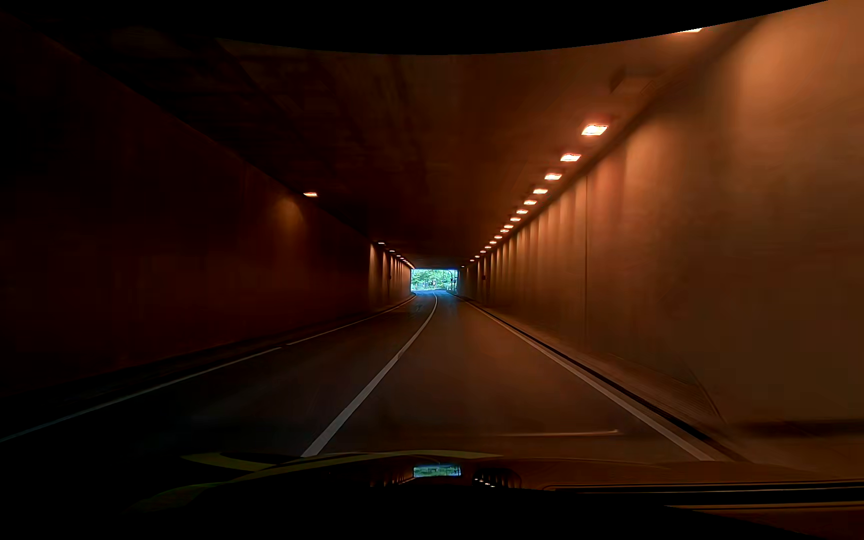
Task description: Follow the waypoints while adhering to traffic rules and regulations
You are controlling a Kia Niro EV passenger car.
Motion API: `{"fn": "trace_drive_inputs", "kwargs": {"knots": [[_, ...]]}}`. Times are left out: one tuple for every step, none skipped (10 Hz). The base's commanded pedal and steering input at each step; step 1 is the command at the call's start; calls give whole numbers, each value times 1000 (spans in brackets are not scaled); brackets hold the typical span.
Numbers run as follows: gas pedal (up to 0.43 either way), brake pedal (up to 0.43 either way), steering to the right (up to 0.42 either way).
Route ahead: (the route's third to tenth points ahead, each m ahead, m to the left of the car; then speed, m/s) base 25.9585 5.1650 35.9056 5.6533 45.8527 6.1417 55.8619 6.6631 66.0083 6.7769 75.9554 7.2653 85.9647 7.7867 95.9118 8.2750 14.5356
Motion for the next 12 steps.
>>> {"fn": "trace_drive_inputs", "kwargs": {"knots": [[118,0,-6],[118,0,-5],[118,0,-5],[118,0,-4],[118,0,-4],[118,0,-3],[118,0,-4],[118,0,-3],[118,0,-4],[118,0,-3],[118,0,-3],[118,0,-3]]}}
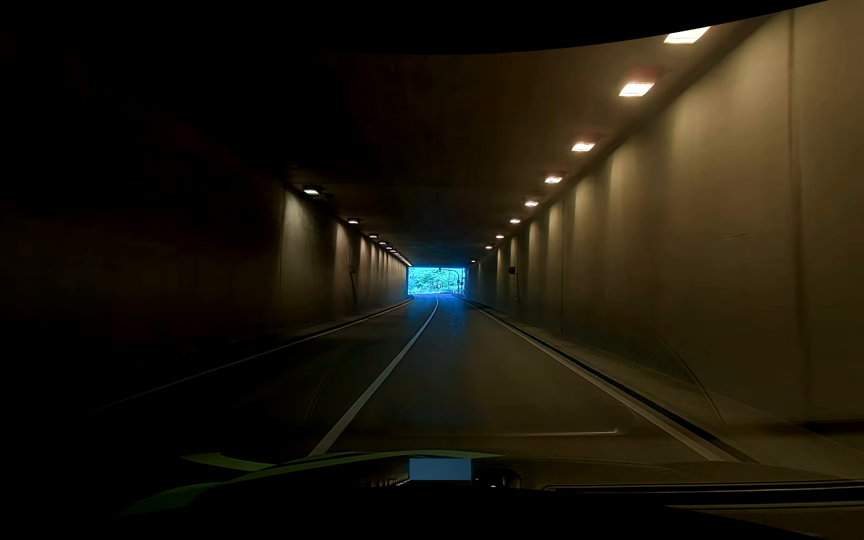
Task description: Follow the waypoints while adhering to traffic rules and regulations
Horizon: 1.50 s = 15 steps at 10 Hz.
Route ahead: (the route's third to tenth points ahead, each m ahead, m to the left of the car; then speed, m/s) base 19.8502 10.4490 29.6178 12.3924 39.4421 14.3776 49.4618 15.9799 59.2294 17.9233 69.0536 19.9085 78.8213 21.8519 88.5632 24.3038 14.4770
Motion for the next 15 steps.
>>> {"fn": "trace_drive_inputs", "kwargs": {"knots": [[118,0,-3],[118,0,-3],[118,0,-3],[118,0,-4],[118,0,-3],[118,0,-3],[118,0,-3],[118,0,-3],[118,0,-3],[118,0,-3],[118,0,-3],[118,0,-2],[118,0,-3],[110,0,-3],[110,0,-3]]}}
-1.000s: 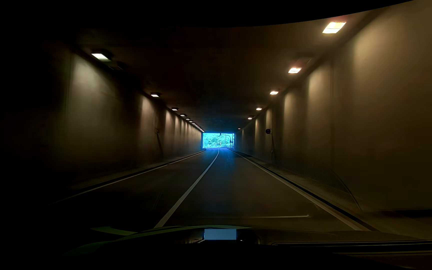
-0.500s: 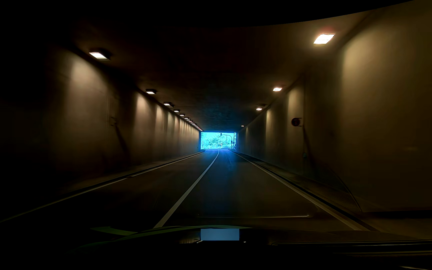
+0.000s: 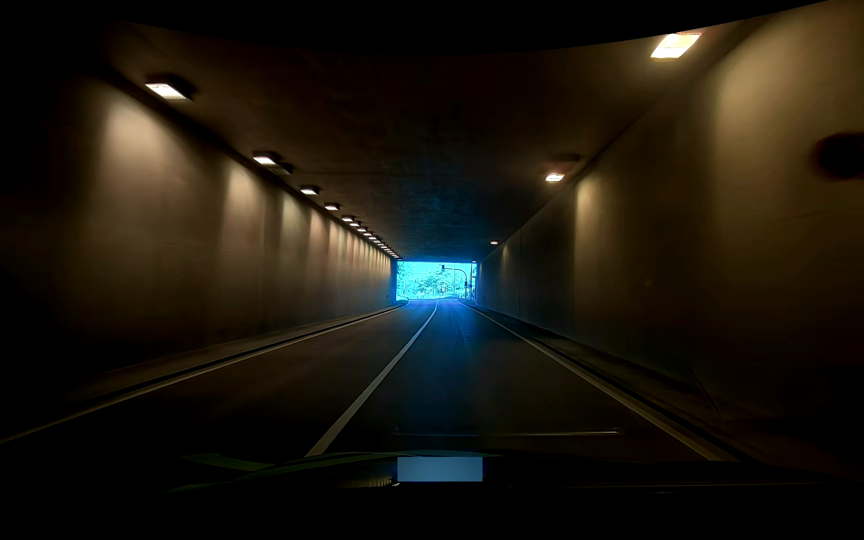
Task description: Follow the waypoints while adhering to traffic rules and regulations
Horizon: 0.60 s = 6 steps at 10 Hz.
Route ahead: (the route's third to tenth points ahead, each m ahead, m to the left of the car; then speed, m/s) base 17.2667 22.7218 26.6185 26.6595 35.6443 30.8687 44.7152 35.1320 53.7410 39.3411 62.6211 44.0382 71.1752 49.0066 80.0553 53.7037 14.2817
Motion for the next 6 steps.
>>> {"fn": "trace_drive_inputs", "kwargs": {"knots": [[110,0,-4],[110,0,-3],[110,0,-3],[110,0,-4],[110,0,-4],[110,0,-4]]}}
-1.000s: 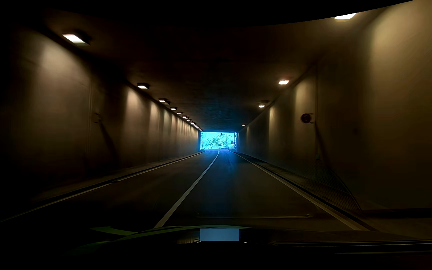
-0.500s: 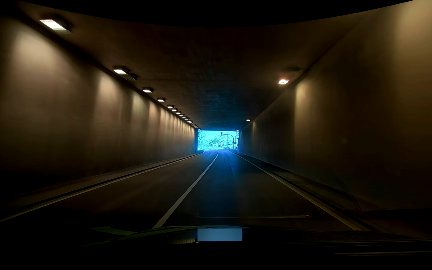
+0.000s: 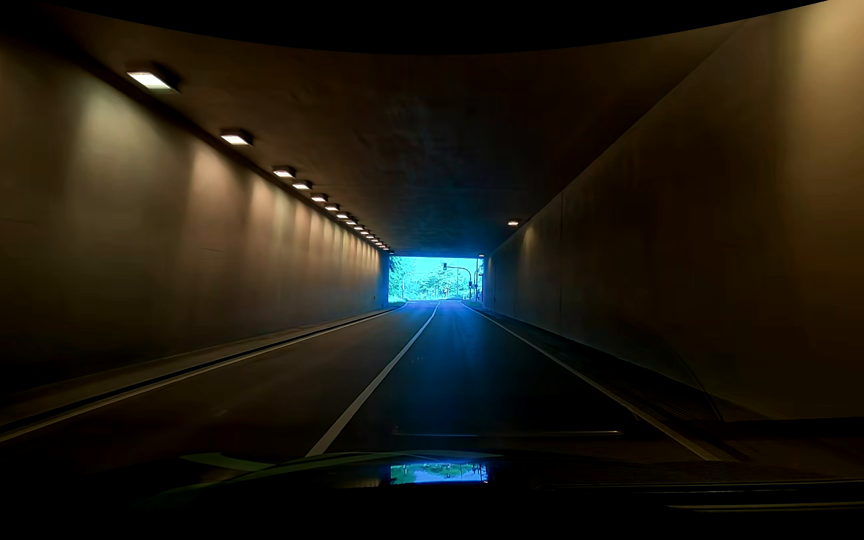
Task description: Follow the waypoints while adhering to traffic rules and regulations
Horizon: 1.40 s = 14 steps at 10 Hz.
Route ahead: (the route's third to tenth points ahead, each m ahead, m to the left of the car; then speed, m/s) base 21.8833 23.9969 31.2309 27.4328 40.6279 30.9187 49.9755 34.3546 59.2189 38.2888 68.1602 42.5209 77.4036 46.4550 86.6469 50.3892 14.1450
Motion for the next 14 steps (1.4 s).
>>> {"fn": "trace_drive_inputs", "kwargs": {"knots": [[110,0,-4],[110,0,-4],[110,0,-4],[110,0,-4],[110,0,-4],[110,0,-4],[110,0,-4],[118,0,-4],[118,0,-4],[118,0,-4],[118,0,-4],[118,0,-4],[130,0,-4],[130,0,-4]]}}
